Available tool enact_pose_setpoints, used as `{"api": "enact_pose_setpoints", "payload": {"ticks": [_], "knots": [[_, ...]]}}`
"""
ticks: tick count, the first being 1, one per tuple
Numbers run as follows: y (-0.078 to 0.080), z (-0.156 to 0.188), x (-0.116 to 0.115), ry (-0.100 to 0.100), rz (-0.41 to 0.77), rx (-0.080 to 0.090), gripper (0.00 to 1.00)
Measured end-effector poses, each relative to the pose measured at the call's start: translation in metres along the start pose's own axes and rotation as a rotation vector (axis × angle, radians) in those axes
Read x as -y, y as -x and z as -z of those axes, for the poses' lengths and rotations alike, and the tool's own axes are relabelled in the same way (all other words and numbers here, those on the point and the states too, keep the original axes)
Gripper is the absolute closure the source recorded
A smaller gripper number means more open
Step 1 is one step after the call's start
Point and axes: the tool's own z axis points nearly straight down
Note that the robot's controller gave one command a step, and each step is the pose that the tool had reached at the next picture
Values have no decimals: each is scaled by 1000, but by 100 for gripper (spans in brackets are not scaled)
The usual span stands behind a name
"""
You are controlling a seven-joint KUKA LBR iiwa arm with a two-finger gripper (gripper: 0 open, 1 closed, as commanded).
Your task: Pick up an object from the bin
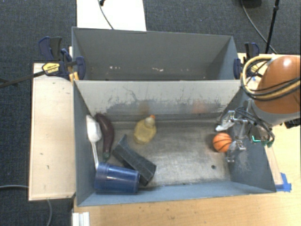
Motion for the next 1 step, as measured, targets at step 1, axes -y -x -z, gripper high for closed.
{"api": "enact_pose_setpoints", "payload": {"ticks": [1], "knots": [[2, 4, 0, -2, 3, 8, 0]]}}
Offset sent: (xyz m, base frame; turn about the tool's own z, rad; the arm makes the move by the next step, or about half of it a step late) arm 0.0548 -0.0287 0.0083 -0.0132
